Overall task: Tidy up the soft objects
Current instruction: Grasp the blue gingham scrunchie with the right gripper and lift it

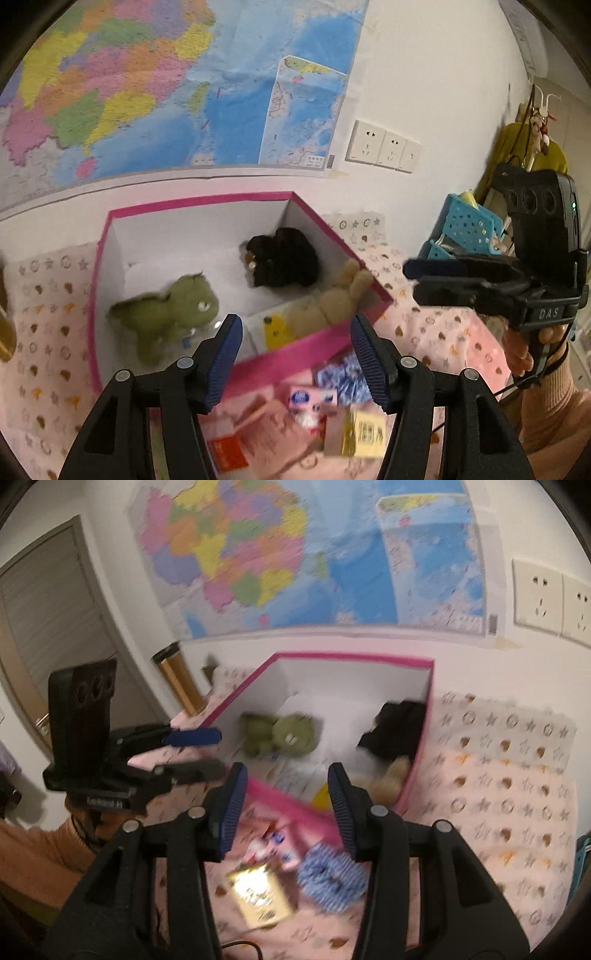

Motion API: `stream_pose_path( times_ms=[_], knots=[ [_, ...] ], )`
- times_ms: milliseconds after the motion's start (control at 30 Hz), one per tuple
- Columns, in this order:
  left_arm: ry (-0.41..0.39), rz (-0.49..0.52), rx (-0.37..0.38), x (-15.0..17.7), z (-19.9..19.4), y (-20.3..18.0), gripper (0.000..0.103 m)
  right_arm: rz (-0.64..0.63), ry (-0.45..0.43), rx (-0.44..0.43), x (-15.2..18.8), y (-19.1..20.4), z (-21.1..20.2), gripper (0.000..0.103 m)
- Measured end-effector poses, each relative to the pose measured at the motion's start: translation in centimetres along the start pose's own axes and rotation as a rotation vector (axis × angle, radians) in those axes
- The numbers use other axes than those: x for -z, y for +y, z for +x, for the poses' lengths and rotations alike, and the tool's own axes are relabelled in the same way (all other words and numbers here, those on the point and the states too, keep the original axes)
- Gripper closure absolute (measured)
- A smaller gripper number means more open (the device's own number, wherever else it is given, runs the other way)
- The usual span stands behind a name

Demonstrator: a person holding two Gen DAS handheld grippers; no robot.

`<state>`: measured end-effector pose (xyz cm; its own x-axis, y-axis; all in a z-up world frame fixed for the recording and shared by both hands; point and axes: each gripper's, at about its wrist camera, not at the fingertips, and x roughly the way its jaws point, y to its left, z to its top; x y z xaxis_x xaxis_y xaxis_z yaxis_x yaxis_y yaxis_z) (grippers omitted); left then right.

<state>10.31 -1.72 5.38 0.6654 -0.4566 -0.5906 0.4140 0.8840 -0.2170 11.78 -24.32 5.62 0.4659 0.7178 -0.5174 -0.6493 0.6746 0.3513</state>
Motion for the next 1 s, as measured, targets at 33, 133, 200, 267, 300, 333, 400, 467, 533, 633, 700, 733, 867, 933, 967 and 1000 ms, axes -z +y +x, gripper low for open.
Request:
stream_pose_path(
  times_ms=[33, 133, 200, 267, 300, 333, 400, 467, 533, 633, 700, 733, 867, 933, 967, 1000],
  knots=[
    [-0.004, 0.003, -0.008, 0.5, -0.4, -0.1, 0.041, 0.004, 0.010, -0.012, 0.7, 0.2, 0.1, 0.056],
    [0.002, -0.005, -0.024, 2.3, -1.2, 0.1, 0.041, 0.004, 0.050, -0.030, 2.8, 1.2, 1.1, 0.056],
    [0.013, -0.023, -0.048, 3.5, -1.6, 0.8, 0.041, 0.000, 0.081, -0.055, 4.2, 2.0, 1.9, 0.056],
    [0.025, -0.051, -0.067, 4.6, -2.0, 1.6, 0.041, 0.003, 0.121, -0.076, 5.3, 2.7, 3.1, 0.056],
    [0.031, -0.071, -0.078, 5.2, -2.1, 2.3, 0.041, 0.002, 0.133, -0.077, 5.7, 2.8, 3.6, 0.056],
    [0.038, -0.091, -0.087, 5.8, -2.3, 2.9, 0.041, 0.002, 0.152, -0.071, 6.2, 3.1, 4.4, 0.056],
    [0.058, -0.133, -0.105, 7.1, -2.5, 4.0, 0.041, 0.004, 0.172, -0.056, 6.8, 3.2, 5.3, 0.056],
    [0.081, -0.156, -0.102, 8.2, -2.5, 4.6, 0.041, 0.015, 0.180, -0.020, 7.6, 2.9, 5.9, 0.056],
    [0.100, -0.167, -0.087, 9.3, -2.6, 4.6, 0.041, 0.047, 0.176, 0.003, 8.3, 2.2, 5.9, 0.056],
    [0.121, -0.151, -0.053, 10.4, -2.3, 3.6, 0.041, 0.129, 0.144, 0.086, 9.3, 0.0, 5.2, 0.056],
    [0.137, -0.130, -0.029, 10.7, -1.8, 2.6, 0.041, 0.178, 0.141, 0.195, 9.8, -2.0, 4.9, 0.056],
    [0.143, -0.117, -0.018, 10.8, -1.4, 2.1, 0.041, 0.216, 0.147, 0.229, 10.2, -3.1, 4.9, 0.056],
    [0.162, -0.074, 0.031, 10.5, 0.2, 0.1, 0.041, 0.269, 0.165, 0.263, 10.8, -5.1, 5.6, 0.056],
    [0.164, -0.054, 0.045, 10.1, 0.8, -0.6, 0.041, 0.259, 0.169, 0.248, 10.9, -5.2, 6.0, 0.056],
    [0.166, -0.048, 0.053, 9.9, 1.1, -0.8, 0.041, 0.244, 0.171, 0.242, 10.8, -5.1, 6.4, 0.056],
    [0.169, -0.043, 0.064, 9.7, 1.5, -1.1, 0.041, 0.232, 0.171, 0.243, 10.6, -5.0, 6.7, 0.056]
  ],
)
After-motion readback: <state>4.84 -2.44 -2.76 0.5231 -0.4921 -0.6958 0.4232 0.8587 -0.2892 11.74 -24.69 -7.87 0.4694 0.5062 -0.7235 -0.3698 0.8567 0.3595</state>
